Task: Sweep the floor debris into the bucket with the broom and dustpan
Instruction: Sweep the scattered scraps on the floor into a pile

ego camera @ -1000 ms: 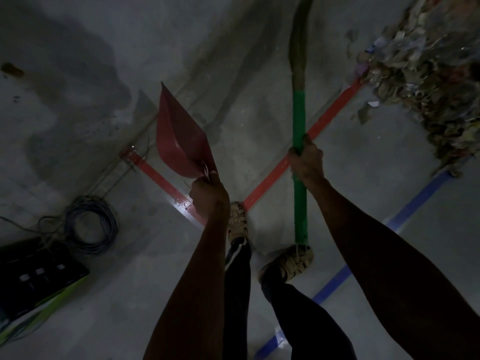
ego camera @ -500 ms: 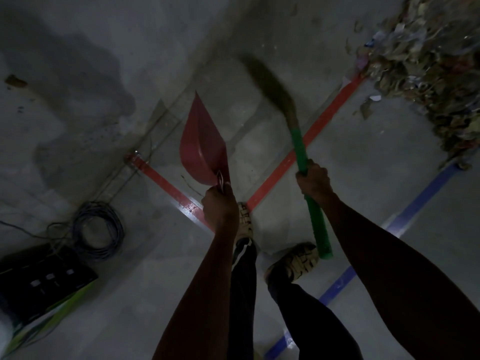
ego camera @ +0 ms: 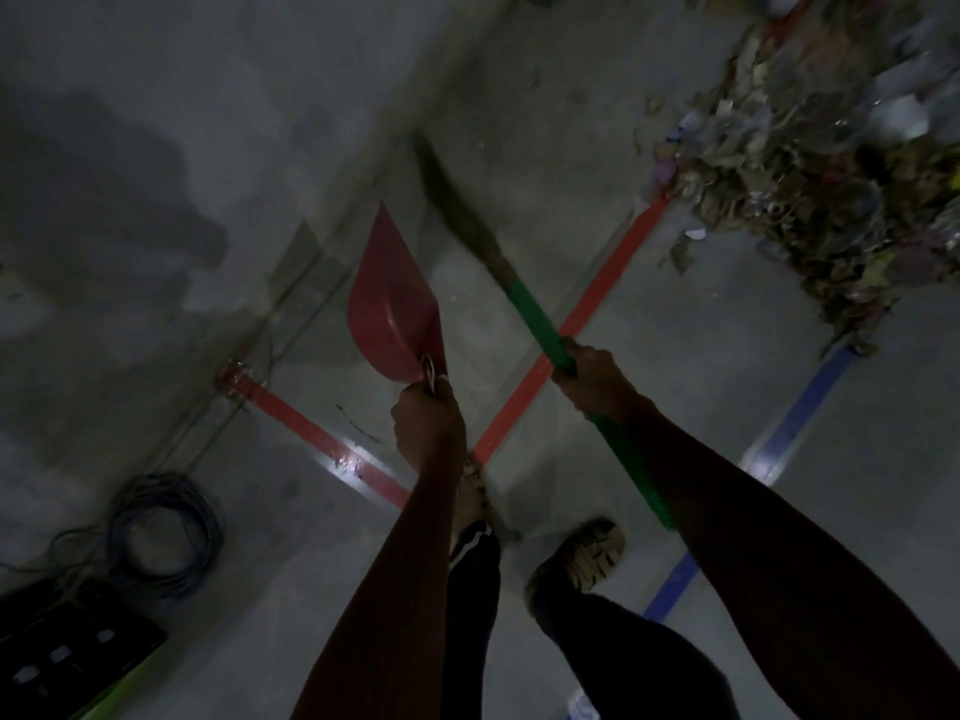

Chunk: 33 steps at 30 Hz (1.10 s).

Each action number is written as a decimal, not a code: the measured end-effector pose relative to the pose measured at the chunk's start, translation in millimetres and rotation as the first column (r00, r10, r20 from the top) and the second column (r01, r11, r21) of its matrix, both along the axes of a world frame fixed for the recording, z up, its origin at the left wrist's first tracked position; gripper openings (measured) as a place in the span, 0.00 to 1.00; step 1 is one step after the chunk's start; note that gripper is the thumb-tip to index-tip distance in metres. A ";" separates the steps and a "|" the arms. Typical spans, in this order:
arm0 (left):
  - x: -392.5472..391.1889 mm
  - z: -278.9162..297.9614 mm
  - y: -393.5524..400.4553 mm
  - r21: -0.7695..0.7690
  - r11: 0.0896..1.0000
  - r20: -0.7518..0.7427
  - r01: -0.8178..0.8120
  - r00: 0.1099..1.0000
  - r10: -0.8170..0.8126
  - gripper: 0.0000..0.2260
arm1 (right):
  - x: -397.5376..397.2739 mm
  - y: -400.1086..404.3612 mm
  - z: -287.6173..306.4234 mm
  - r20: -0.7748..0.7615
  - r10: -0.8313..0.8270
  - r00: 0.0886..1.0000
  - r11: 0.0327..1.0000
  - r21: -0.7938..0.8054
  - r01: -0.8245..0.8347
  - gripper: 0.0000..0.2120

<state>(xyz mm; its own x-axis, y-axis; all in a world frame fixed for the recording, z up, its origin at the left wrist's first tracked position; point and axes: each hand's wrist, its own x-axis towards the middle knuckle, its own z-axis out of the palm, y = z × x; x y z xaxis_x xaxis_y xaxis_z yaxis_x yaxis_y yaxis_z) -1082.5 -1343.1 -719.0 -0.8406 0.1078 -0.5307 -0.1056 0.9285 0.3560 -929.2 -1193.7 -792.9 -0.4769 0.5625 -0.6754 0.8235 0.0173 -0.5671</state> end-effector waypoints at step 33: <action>78.1 -5.3 351.9 0.045 0.973 -0.105 0.224 0.970 -0.219 0.20 | 78.0 327.5 10.3 -0.188 -0.387 0.902 0.915 0.038 0.401 0.05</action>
